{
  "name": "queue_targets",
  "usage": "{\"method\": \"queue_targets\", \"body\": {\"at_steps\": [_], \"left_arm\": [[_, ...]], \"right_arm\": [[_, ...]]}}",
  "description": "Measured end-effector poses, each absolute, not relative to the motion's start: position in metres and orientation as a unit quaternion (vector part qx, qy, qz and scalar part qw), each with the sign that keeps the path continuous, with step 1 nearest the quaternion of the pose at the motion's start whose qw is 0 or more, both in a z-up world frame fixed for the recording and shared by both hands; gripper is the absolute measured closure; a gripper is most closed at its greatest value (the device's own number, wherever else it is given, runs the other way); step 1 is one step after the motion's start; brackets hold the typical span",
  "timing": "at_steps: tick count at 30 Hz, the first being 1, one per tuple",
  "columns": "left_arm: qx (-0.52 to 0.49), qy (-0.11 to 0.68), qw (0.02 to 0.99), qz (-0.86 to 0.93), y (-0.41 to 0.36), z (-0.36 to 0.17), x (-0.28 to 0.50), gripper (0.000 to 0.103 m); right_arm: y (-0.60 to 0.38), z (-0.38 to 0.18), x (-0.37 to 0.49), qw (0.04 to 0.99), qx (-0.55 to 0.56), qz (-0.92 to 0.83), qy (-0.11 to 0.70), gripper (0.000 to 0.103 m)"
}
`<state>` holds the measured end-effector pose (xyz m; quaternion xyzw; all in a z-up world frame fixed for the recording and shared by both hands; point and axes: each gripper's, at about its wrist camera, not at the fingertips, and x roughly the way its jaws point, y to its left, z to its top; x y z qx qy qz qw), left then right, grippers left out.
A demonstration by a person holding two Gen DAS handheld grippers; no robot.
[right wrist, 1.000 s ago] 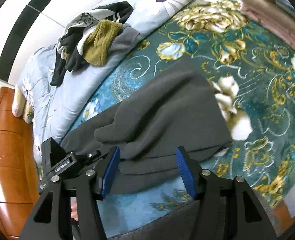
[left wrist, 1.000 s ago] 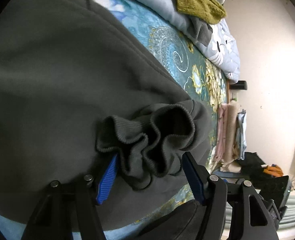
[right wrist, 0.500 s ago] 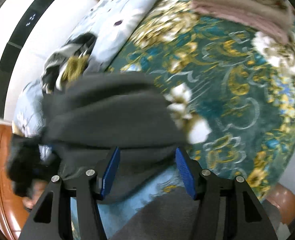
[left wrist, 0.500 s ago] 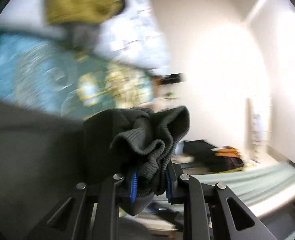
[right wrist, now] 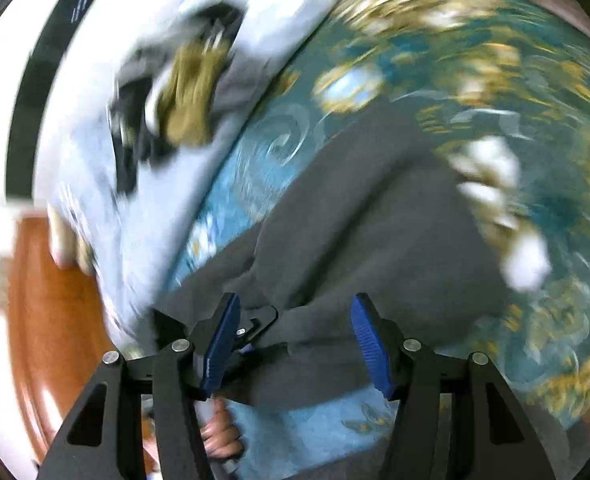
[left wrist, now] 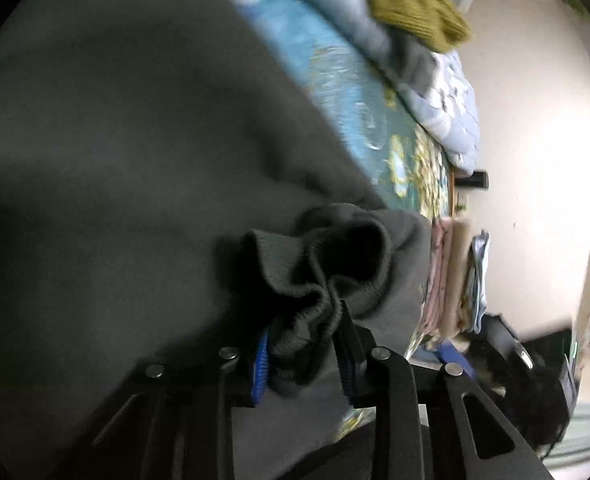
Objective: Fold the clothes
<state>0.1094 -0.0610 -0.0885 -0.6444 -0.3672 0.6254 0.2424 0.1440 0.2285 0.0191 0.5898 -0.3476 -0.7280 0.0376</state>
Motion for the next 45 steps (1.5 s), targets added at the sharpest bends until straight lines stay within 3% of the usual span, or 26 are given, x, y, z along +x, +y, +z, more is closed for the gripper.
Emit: {"method": "queue_targets", "body": {"at_steps": [3,6,10,16,21,24,28,29,32,39,45], "left_arm": [[-0.633,-0.341,0.252,0.647,-0.084,-0.05,0.122,0.066],[-0.597,-0.344,0.212,0.693,-0.142,-0.015,0.141,0.059],[-0.546,-0.338,0.078,0.763,-0.241,0.0,0.18,0.048],[-0.519,-0.447,0.032,0.728,-0.276,-0.045,0.196,0.036],[-0.523,-0.458,0.017,0.719,-0.271,-0.087,0.179,0.032],[-0.514,-0.48,0.006,0.711,-0.274,-0.096,0.182,0.023],[-0.517,-0.493,-0.01,0.7,-0.275,-0.096,0.174,0.029],[-0.517,-0.486,-0.017,0.704,-0.272,-0.094,0.172,0.048],[-0.524,-0.472,-0.059,0.706,-0.263,-0.089,0.166,0.06],[-0.509,-0.397,-0.042,0.762,-0.257,-0.021,0.146,0.068],[-0.444,-0.219,0.018,0.869,-0.202,0.07,0.147,0.068]], "right_arm": [[0.198,-0.003,0.113,0.036,0.63,-0.729,-0.266,0.044],[0.196,-0.032,0.106,0.02,0.65,-0.717,-0.252,0.044],[0.228,-0.048,0.118,0.022,0.625,-0.696,-0.352,0.044],[0.253,-0.03,0.137,0.04,0.554,-0.712,-0.431,0.044],[0.264,-0.017,0.155,0.032,0.521,-0.717,-0.463,0.043],[0.268,-0.011,0.163,0.028,0.503,-0.715,-0.484,0.043],[0.271,-0.006,0.167,0.035,0.487,-0.714,-0.502,0.043],[0.27,-0.006,0.164,0.036,0.49,-0.714,-0.499,0.043],[0.266,-0.007,0.16,0.047,0.496,-0.713,-0.494,0.043],[0.273,-0.01,0.162,0.031,0.486,-0.708,-0.511,0.043],[0.285,-0.003,0.173,0.056,0.451,-0.705,-0.545,0.043]]}}
